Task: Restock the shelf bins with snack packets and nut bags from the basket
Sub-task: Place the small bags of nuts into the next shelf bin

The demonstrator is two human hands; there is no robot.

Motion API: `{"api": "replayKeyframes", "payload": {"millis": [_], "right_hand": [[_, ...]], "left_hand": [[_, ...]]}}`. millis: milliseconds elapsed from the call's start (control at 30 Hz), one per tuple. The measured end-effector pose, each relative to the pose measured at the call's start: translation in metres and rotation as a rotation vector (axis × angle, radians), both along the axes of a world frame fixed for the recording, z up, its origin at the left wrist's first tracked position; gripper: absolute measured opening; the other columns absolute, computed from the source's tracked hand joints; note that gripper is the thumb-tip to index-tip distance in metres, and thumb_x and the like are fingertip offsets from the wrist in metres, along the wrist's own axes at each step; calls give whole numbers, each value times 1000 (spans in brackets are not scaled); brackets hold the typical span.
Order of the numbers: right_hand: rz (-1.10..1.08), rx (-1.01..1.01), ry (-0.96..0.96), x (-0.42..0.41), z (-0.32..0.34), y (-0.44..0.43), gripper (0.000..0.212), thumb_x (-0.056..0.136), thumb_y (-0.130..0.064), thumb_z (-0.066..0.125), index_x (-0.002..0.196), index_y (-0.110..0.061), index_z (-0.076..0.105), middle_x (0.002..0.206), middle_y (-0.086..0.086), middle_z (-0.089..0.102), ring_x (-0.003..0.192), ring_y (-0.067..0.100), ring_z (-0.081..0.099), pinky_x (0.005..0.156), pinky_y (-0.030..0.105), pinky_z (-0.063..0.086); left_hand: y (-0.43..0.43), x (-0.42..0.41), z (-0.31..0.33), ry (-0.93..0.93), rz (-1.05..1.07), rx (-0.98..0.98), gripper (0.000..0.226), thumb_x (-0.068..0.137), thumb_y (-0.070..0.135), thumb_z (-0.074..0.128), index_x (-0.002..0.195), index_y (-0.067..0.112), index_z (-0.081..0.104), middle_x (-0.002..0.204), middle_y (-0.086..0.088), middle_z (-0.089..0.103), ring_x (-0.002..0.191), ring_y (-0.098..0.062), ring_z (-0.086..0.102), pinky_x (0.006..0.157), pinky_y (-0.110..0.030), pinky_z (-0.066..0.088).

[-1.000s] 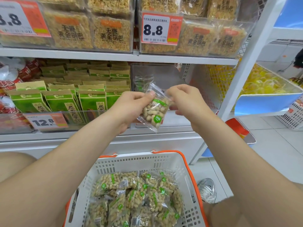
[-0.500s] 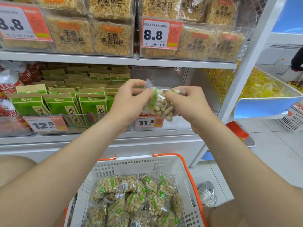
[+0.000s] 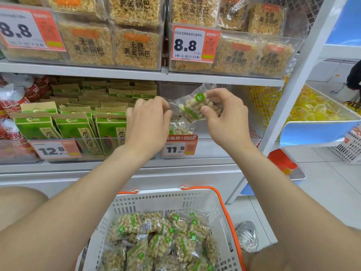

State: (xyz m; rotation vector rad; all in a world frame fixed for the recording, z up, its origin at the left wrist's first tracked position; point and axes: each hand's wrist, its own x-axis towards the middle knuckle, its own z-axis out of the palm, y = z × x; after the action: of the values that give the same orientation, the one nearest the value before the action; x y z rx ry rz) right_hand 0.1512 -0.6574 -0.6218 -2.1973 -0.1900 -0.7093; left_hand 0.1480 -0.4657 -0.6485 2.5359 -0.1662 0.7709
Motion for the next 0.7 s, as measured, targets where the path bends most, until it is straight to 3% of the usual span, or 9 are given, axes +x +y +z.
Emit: {"api": "replayKeyframes", "payload": {"millis": [167,233,333,433,567,700], "right_hand": [[33,-235,193,17,0,-12,23,95,-11,71,114,-24,71,95,-13,63,85,8,59,80,16,40],[82,-325,274,22,2,-17,23,95,-12,71,114,-25,72,97,-10,63,85,6,59,83,18,41],[153,-442,337,31,3,-20,24,94,-13,73,113,-27,73,101,-7,66,96,12,60,89,23,44],[203,-535,351,38,2,-15,22,96,-13,69,112,-29,73,101,-4,66,101,18,62,90,27,46],[247,-626,344,46,-1,-3,26,99,-8,59,112,-22,76,103,2,72,104,25,64,86,29,46],[259,-672,331,53,-2,3,27,99,-8,58,110,-24,78,92,-2,66,104,27,64,90,33,50]], "left_hand": [[8,12,-3,93,37,376,38,95,15,65,132,23,63,157,-2,45,149,-33,23,108,-58,25],[11,20,-1,133,28,515,32,92,15,68,123,25,68,149,0,52,151,-36,19,110,-66,20],[12,32,-1,184,23,676,19,90,18,74,105,30,72,115,8,68,145,-36,28,108,-71,13],[7,42,-7,203,18,783,14,87,23,78,95,31,69,91,11,69,133,-30,39,105,-71,8],[3,56,-11,208,7,767,16,85,23,81,95,31,71,87,6,67,120,-27,45,106,-71,13],[0,65,-6,187,39,681,13,84,32,84,94,30,76,91,0,69,119,-30,47,107,-65,21]]}}
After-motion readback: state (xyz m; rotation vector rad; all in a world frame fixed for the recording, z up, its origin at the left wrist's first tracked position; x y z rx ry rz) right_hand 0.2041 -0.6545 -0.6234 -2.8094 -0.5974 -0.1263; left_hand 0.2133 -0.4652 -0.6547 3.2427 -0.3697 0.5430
